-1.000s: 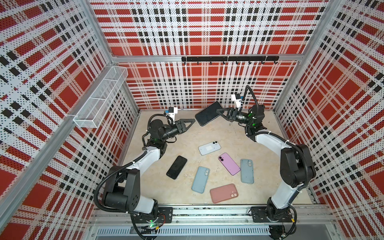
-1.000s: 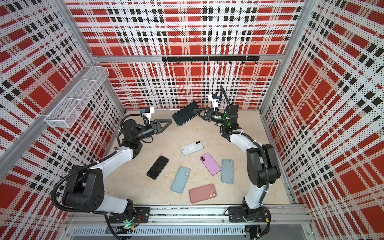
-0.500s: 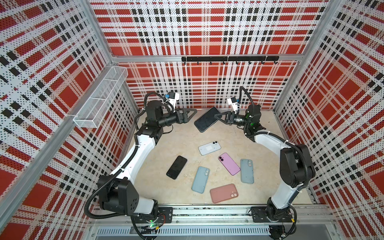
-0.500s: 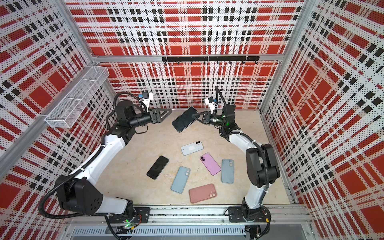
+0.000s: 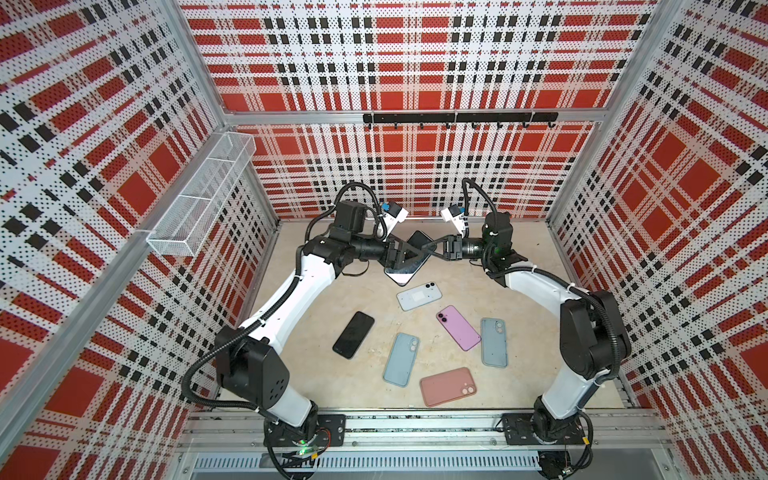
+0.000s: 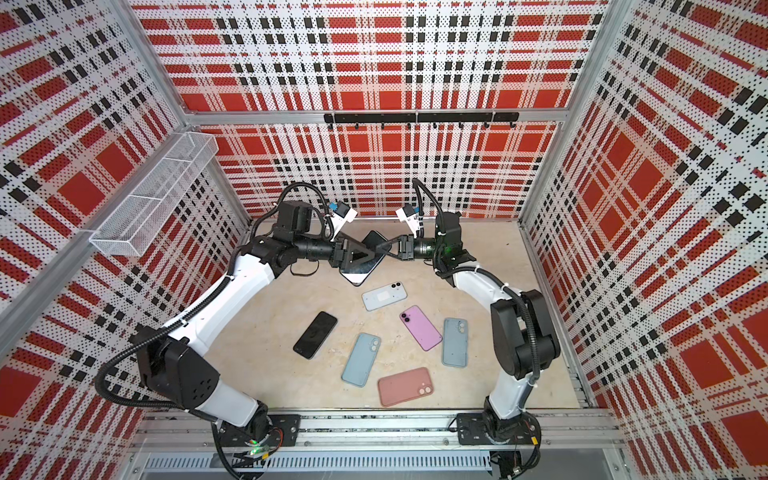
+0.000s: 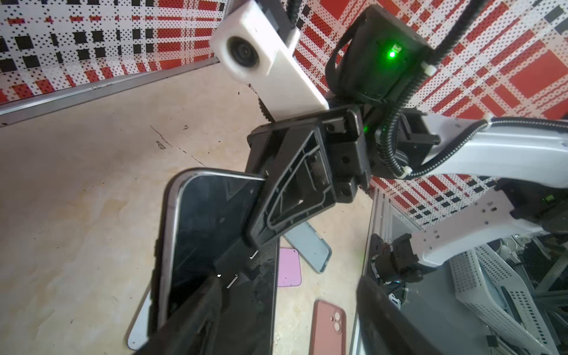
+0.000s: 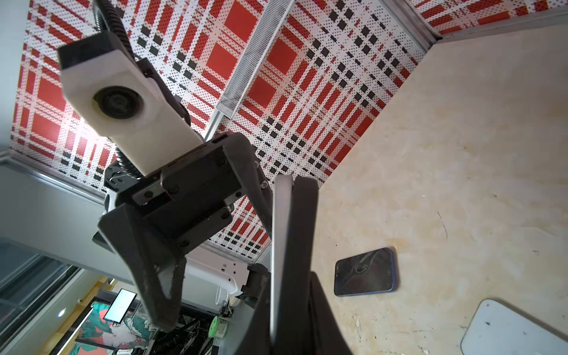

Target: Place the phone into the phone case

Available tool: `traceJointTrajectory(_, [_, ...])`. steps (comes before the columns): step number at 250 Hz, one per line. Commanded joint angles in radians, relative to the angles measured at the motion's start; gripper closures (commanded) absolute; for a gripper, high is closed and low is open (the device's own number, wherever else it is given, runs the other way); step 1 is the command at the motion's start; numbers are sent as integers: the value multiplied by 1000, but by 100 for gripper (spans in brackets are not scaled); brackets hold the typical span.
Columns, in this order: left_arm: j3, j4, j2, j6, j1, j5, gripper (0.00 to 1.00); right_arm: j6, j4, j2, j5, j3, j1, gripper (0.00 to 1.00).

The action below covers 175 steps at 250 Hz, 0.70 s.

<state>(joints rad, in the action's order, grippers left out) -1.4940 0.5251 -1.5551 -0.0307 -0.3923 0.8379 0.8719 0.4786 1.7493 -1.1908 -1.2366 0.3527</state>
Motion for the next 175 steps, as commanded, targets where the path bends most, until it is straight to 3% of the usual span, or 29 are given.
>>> traceJointTrajectory(1, [56,46,23,19,13,-36,28,131,353,-62,-141,-17,17,100])
traceJointTrajectory(100, [217,-89,210,-81,82,-230,10,561,832,85,-171,-79,11,100])
traceJointTrajectory(140, [186,-57,109,-103,114,-147,12,599,859,102,-182,-98,20,100])
traceJointTrajectory(166, [166,-58,43,-123,97,-69,20,599,853,105,-184,-104,22,100])
traceJointTrajectory(175, [166,-63,35,-120,53,-63,23,599,850,106,-184,-104,22,100])
